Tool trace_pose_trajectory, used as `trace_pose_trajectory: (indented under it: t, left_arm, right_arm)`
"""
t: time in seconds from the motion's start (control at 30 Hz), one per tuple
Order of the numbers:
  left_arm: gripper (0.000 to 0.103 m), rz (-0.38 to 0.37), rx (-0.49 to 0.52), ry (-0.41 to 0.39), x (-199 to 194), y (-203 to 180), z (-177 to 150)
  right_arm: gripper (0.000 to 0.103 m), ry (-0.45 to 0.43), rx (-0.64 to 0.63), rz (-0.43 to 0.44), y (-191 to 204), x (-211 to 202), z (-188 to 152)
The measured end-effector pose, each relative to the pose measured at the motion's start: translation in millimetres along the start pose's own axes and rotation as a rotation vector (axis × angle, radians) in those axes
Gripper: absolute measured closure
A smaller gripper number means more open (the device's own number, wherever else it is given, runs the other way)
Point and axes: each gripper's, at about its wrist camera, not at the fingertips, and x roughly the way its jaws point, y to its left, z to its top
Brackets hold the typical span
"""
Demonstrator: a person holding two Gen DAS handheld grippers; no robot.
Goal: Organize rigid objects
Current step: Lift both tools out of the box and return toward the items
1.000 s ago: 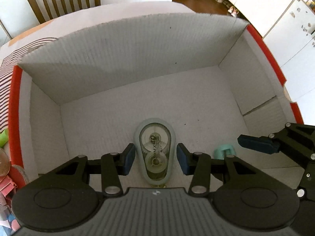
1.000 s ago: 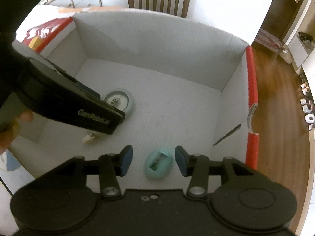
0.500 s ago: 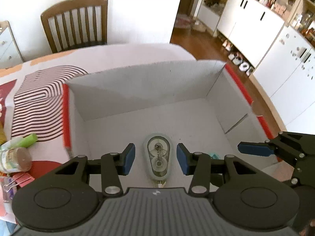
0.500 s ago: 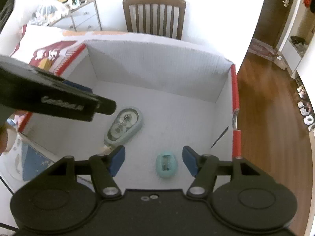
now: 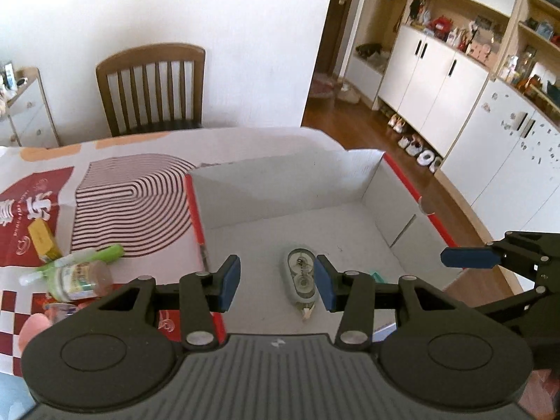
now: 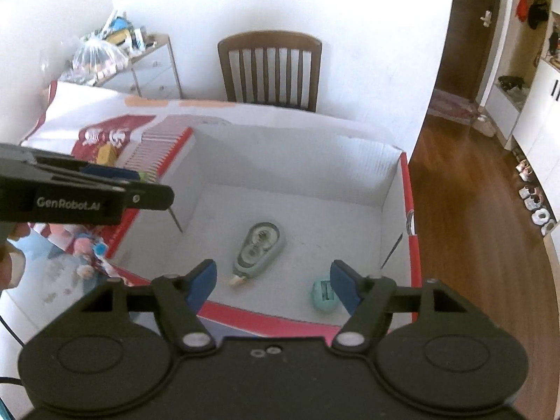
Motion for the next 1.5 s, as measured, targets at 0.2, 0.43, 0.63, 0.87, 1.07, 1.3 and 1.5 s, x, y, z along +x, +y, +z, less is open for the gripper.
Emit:
trace_pose_trajectory:
  t: [0.2,0.43,0.63,0.87,1.07,1.3,1.5]
  left_arm:
    - [0.057,-0.026,0.036,-0.044,-33.3,9.3,-17.1]
    - [0.057,-0.042,0.067,-0.093,-66.2,27.1,-34.6]
    - [0.047,-0.036,0.07,-0.141,-92.6,48.8,-46.7]
    - [0.035,-0.026,0.051,-0.191,-120.0,80.5,-62.3]
    - [0.023,-0.004,0.031,-0.216,-134.6,114.3,-76.6]
    - [0.017,0.039,-0.01,-0.216,-138.7,158.0,-90.9]
    - [0.017,0.062,-0.059,-0.182,-127.8,195.7,-103.8]
  right_arm:
    - [0.028,-0.048,0.045,-0.024,19.6,-22.4,-6.9]
    - [0.022,-0.082,0.08,-0.045,47.8,-35.7,-11.9]
    - [0.019,-0.117,0.106,-0.059,73.2,-45.1,-15.8]
    - [0.014,-0.17,0.127,-0.061,101.7,-52.8,-21.8]
    - [0.004,-0.214,0.108,-0.037,129.8,-52.2,-29.1]
    - [0.0,-0.238,0.088,0.027,163.0,-41.8,-32.1]
    - [0.0,-0.227,0.071,0.068,187.7,-25.6,-31.6]
